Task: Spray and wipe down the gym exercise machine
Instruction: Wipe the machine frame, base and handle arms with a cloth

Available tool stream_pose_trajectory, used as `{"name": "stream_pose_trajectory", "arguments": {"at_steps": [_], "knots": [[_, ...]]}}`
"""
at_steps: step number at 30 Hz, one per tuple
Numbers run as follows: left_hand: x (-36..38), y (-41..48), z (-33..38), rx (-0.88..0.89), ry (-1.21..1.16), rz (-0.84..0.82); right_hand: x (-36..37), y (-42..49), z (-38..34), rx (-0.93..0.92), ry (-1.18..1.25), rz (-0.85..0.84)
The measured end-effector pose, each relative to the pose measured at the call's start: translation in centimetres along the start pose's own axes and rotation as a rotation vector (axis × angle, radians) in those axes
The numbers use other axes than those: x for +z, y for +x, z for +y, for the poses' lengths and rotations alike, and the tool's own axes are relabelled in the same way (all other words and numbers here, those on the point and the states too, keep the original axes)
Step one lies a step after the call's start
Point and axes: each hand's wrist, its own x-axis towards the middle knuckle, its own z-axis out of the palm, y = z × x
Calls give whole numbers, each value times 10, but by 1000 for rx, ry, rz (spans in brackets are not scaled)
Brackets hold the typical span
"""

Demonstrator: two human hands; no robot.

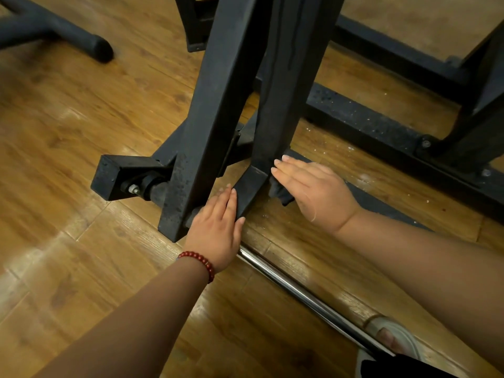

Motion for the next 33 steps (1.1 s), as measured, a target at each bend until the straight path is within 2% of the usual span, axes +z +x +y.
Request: {"name": "stream_pose_trajectory", "arguments": {"at_steps": [2, 5, 7, 13, 18, 23, 25, 30, 33], "knots": [[-4, 13, 8, 56, -38, 29, -4, 5, 12, 69, -64, -16], [-4, 38, 23, 84, -65, 14, 1, 5, 13, 192, -54, -244], [1, 45, 26, 61, 2, -33, 5, 2, 8, 264, -14, -370], [5, 46, 24, 59, -13, -26, 23, 12, 4, 317, -165, -330], [4, 45, 24, 62, -33, -46, 8, -15, 20, 125, -203, -410], [3, 45, 26, 66, -22, -35, 12, -1, 0, 257, -231, -432], [3, 46, 26, 67, -13, -30, 14, 6, -5, 279, -221, -393], [4, 46, 26, 66, -26, -36, -3, -21, 19, 118, -219, -436], [3, 46, 26, 62, -21, -30, -8, -21, 19, 140, -244, -485]]}}
